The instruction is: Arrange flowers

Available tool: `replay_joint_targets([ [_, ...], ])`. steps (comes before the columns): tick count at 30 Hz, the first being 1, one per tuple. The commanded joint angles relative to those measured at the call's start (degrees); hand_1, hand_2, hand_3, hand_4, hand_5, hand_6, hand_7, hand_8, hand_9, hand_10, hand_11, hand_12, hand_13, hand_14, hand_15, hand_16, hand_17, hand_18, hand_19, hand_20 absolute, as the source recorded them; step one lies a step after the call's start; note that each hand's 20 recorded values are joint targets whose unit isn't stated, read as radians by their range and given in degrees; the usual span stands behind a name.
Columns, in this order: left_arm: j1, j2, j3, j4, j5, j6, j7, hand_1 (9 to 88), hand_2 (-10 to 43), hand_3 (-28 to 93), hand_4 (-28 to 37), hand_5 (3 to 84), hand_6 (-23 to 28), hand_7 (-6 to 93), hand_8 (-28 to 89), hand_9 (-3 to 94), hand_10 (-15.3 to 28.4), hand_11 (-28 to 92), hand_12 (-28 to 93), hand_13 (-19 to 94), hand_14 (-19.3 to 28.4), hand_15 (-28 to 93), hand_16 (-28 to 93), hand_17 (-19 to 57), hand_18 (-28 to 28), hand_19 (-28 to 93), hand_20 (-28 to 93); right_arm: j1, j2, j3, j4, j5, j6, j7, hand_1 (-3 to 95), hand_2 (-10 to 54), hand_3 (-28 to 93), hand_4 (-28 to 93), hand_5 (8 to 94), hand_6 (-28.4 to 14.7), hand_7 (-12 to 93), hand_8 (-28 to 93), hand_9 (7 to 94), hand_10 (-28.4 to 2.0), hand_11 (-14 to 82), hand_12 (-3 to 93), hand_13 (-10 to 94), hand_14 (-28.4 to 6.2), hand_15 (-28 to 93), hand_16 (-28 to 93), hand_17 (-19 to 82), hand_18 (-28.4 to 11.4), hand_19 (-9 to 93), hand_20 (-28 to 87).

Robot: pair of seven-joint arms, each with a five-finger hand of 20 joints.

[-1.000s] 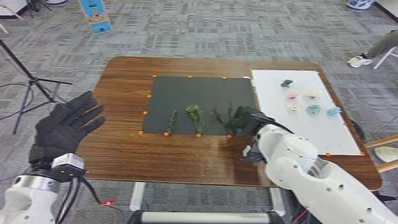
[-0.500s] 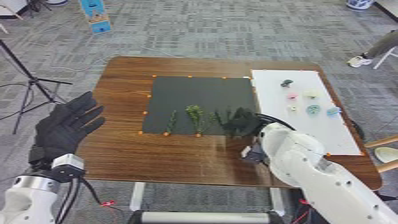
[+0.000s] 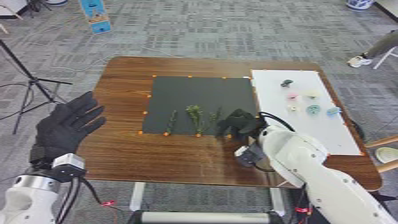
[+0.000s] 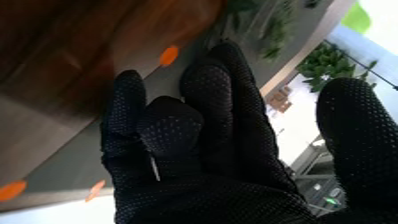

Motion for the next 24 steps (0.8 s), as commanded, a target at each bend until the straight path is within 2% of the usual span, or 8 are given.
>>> replay_joint_targets([
  [1,0.30,-0.05,-0.19,-0.09,-0.32,-0.54,-0.33,22.8,-6.7,72,-28.3,35.4,4.0,20.7,-10,28.5,11.6,23,18,24,13.3,31,2,-8.9,20.8,44,13,0.19,1.72,-1.18,0.28,-5.87,0.36,0.52,18.1,8.8,74,-17,63.9,-5.7,18,-6,68.3,-15.9,55.1,48.7,66,-14.4,79,42,26,-22.3,77,34],
  [17,0.58,-0.47,-0.06,-0.30,-0.41,0.05,0.15,22.8,-6.6,72,-28.3,35.4,4.0,20.6,-10,28.6,11.6,23,18,24,13.3,31,2,-8.9,20.8,44,13,4.13,4.73,-5.74,-0.47,-19.45,3.15,-0.37,18.0,8.9,74,-17,64.8,-5.5,19,-6,67.8,-15.6,55.1,49.1,66,-14.5,79,42,26,-22.3,77,34],
  [24,0.85,-0.64,-0.10,-0.50,-0.43,0.30,0.33,22.8,-6.4,72,-28.3,35.5,4.0,20.6,-10,28.6,11.6,23,18,24,13.3,31,2,-8.9,20.8,44,13,2.59,4.95,-3.07,-3.81,-16.78,4.44,-2.36,17.9,8.9,75,-17,64.3,-5.3,19,-6,67.5,-15.6,55.2,49.1,65,-14.6,79,42,26,-22.2,76,34],
])
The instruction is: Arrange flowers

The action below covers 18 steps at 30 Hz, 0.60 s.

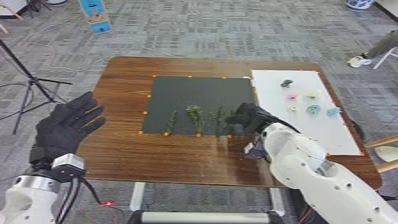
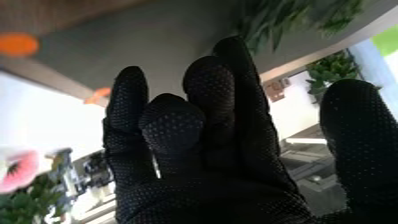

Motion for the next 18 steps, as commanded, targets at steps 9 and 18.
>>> replay_joint_targets([
  [9,0.29,-0.42,0.17,-0.28,-0.40,0.04,0.05,22.8,-6.4,72,-28.3,35.5,4.0,20.7,-10,28.6,11.6,23,18,24,13.3,31,2,-8.9,20.8,44,13,-4.51,-2.24,10.19,-6.32,17.89,-5.98,-10.03,26.1,12.3,89,-12,58.2,-2.5,16,-8,70.1,-14.8,52.5,57.5,67,-14.4,81,42,27,-22.3,77,36],
  [18,0.35,-0.13,0.03,-0.21,-0.50,-0.18,-0.07,22.7,-6.5,72,-28.3,35.5,4.0,20.6,-10,28.5,11.6,23,18,24,13.2,31,2,-8.9,20.9,44,13,-1.81,-1.25,6.91,-1.36,18.97,-7.64,-8.70,24.3,11.8,89,-9,60.3,-2.7,17,-8,69.4,-14.0,51.6,58.8,66,-14.8,82,42,26,-22.6,77,37],
])
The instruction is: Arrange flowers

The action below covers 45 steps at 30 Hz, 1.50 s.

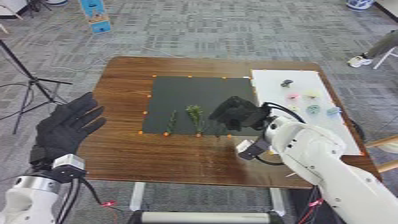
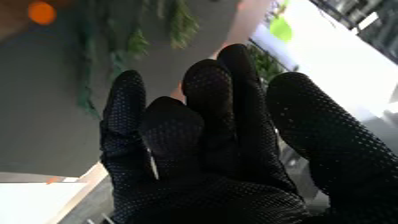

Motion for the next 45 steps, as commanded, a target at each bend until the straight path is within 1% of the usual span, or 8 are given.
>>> replay_joint_targets([
  [1,0.27,0.02,-0.06,-0.22,-0.41,-0.13,-0.07,22.7,-6.4,72,-28.3,35.5,4.0,20.6,-10,28.5,11.6,23,18,24,13.2,31,2,-8.9,20.9,44,13,2.35,0.23,-2.46,4.76,-1.24,-0.65,1.95,23.5,12.8,90,-8,60.3,-2.8,16,-8,70.2,-14.2,53.5,55.8,67,-14.7,82,41,27,-22.5,78,37],
  [3,0.38,0.01,-0.14,-0.29,-0.46,-0.21,-0.03,22.7,-6.3,72,-28.3,35.5,4.0,20.6,-10,28.5,11.6,23,18,24,13.2,31,2,-8.8,20.9,44,13,2.92,0.27,-2.41,5.61,-0.81,-2.75,2.60,22.3,14.0,90,-7,59.6,-2.8,15,-8,71.3,-14.5,57.0,50.0,69,-14.3,84,39,28,-22.2,79,36],
  [5,0.46,0.02,-0.17,-0.34,-0.42,-0.21,-0.11,22.5,-6.4,72,-28.3,35.5,4.0,20.6,-10,28.5,11.7,23,18,24,13.3,31,2,-8.8,20.9,44,13,3.16,0.39,-2.64,6.03,-1.05,-3.48,2.87,21.6,14.6,90,-6,57.2,-2.7,13,-8,75.5,-14.0,62.1,41.3,73,-13.8,86,38,31,-22.2,81,35],
  [9,0.58,0.03,-0.22,-0.33,-0.46,-0.33,-0.08,22.7,-6.3,72,-28.3,35.5,4.0,20.7,-10,28.6,11.7,23,18,24,13.3,31,2,-8.9,20.9,44,13,3.55,0.64,-3.06,6.32,-1.42,-4.80,3.60,20.9,14.8,90,-4,55.4,-2.3,11,-8,79.8,-13.2,65.4,38.6,76,-13.7,89,38,33,-22.1,82,34],
  [14,0.10,0.21,-0.04,-0.07,-0.43,-0.40,-0.29,22.7,-6.1,72,-28.3,35.5,4.0,20.6,-10,28.6,11.6,23,18,24,13.2,31,2,-8.9,20.9,44,13,3.44,0.69,-2.97,6.03,-1.52,-5.53,3.39,20.9,15.0,90,-3,55.2,-1.7,11,-9,82.7,-12.0,68.5,37.0,79,-12.8,91,38,36,-21.9,84,33],
  [22,-0.31,0.24,0.21,0.13,-0.50,-0.27,-0.39,22.5,-6.2,72,-28.3,35.5,4.0,20.7,-10,28.6,11.6,23,18,24,13.3,31,2,-8.9,20.9,44,13,5.08,1.06,-4.81,6.56,-1.66,-7.63,3.08,20.5,15.5,91,-3,56.2,-1.0,12,-10,83.5,-12.0,69.5,36.5,80,-12.8,91,37,36,-21.7,84,31],
  [34,0.47,-0.19,-0.10,-0.30,-0.51,0.12,0.11,22.4,-6.1,72,-28.3,35.5,4.0,20.8,-10,28.6,11.6,23,18,24,13.3,31,2,-8.8,20.8,44,13,7.19,1.89,-7.94,8.89,-6.17,-7.15,4.45,20.0,15.4,90,-3,56.4,-0.8,12,-10,83.6,-12.0,69.5,36.5,80,-12.9,91,38,36,-21.8,84,30],
  [45,0.51,-0.32,0.00,-0.28,-0.47,0.10,0.28,22.4,-6.1,72,-28.3,35.5,4.0,20.7,-10,28.6,11.6,23,18,24,13.3,31,2,-8.9,20.9,44,13,6.45,2.86,-6.64,6.71,-9.48,-8.55,4.12,19.8,15.4,90,-3,57.1,-0.8,12,-10,83.5,-11.9,69.5,36.3,80,-12.6,91,37,35,-21.8,84,29],
])
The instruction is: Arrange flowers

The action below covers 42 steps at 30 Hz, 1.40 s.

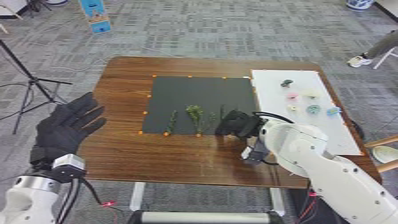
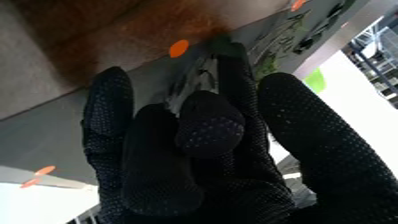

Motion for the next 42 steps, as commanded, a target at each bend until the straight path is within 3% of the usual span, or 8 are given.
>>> replay_joint_targets([
  [1,0.38,-0.49,0.00,-0.33,-0.33,0.28,0.16,22.4,-6.2,72,-28.3,35.5,4.0,20.8,-10,28.6,11.6,22,18,24,13.3,31,2,-8.9,20.9,44,13,-0.61,1.44,1.25,-1.71,-1.78,-1.58,0.20,19.8,15.4,90,-3,57.2,-0.8,12,-10,83.5,-11.9,69.5,36.3,80,-12.6,91,37,35,-21.8,84,29],
  [18,0.60,-0.53,-0.12,-0.46,-0.33,0.19,0.22,22.4,-6.1,72,-28.3,35.5,4.0,20.7,-10,28.6,11.6,23,18,24,13.3,31,2,-8.9,20.9,44,13,-3.69,2.54,4.98,-4.79,1.79,-3.96,-0.89,19.6,15.7,89,-3,57.4,-0.9,12,-10,83.3,-12.2,68.8,36.6,80,-12.7,91,38,35,-21.7,84,29],
  [20,0.56,-0.54,-0.06,-0.51,-0.38,0.11,0.34,22.4,-6.0,72,-28.3,35.5,4.1,20.6,-10,28.5,11.6,23,18,24,13.3,31,2,-8.9,20.9,44,13,-5.66,3.24,7.53,-5.66,3.80,0.36,-2.27,19.7,16.4,88,-5,57.3,-1.0,12,-10,83.2,-12.2,68.6,36.7,80,-12.8,90,38,35,-21.8,84,29],
  [21,0.49,-0.49,-0.03,-0.49,-0.37,0.11,0.32,22.4,-6.1,72,-28.3,35.6,4.1,20.6,-10,28.5,11.7,23,18,24,13.3,31,2,-8.9,20.9,44,13,-7.14,4.25,8.32,-6.12,2.68,6.39,-4.62,20.5,15.8,86,-6,57.2,-1.2,12,-10,82.7,-12.3,68.0,36.7,79,-12.8,90,38,34,-21.7,84,29],
  [25,0.86,-0.33,-0.51,-0.63,-0.36,0.24,0.40,22.4,-6.1,72,-28.3,35.5,4.1,20.5,-10,28.5,11.7,22,18,24,13.3,31,2,-8.9,20.9,44,13,-6.63,7.28,6.45,-4.86,-12.41,25.39,-2.31,23.3,3.0,78,-18,56.6,-2.8,13,-9,69.4,-13.5,58.3,34.8,68,-13.2,79,35,28,-21.8,79,31],
  [29,0.84,-0.12,-0.67,-0.64,-0.29,-0.03,0.37,22.4,-6.1,72,-28.3,35.5,4.0,20.6,-10,28.6,11.7,22,18,24,13.3,31,2,-8.9,20.9,44,13,-2.84,11.02,3.43,-2.65,-21.23,26.48,5.72,24.5,-8.8,75,-27,56.7,-2.5,15,-9,65.3,-13.1,51.4,33.2,62,-12.3,78,36,27,-22.2,79,41],
  [36,0.66,0.14,-0.70,-0.54,-0.27,0.00,0.38,22.5,-6.0,73,-28.3,35.5,3.9,20.8,-10,28.5,11.7,22,18,24,13.4,31,2,-8.8,20.8,44,13,2.97,18.94,-6.30,1.16,-28.31,24.03,13.24,40.1,-9.5,46,-28,56.1,-3.3,16,-9,60.8,-13.8,53.7,39.1,60,-12.3,78,38,27,-22.1,79,42],
  [42,0.91,-0.12,-0.61,-0.73,-0.27,0.16,0.71,22.5,-5.9,73,-28.3,35.6,4.0,20.8,-10,28.6,11.7,23,18,24,13.4,31,2,-8.8,20.9,44,13,6.65,21.17,-14.71,5.70,-32.12,27.01,12.86,37.3,-9.5,55,-28,51.6,-4.9,16,-8,51.6,-14.6,54.6,41.0,55,-14.2,79,39,24,-21.6,77,42],
])
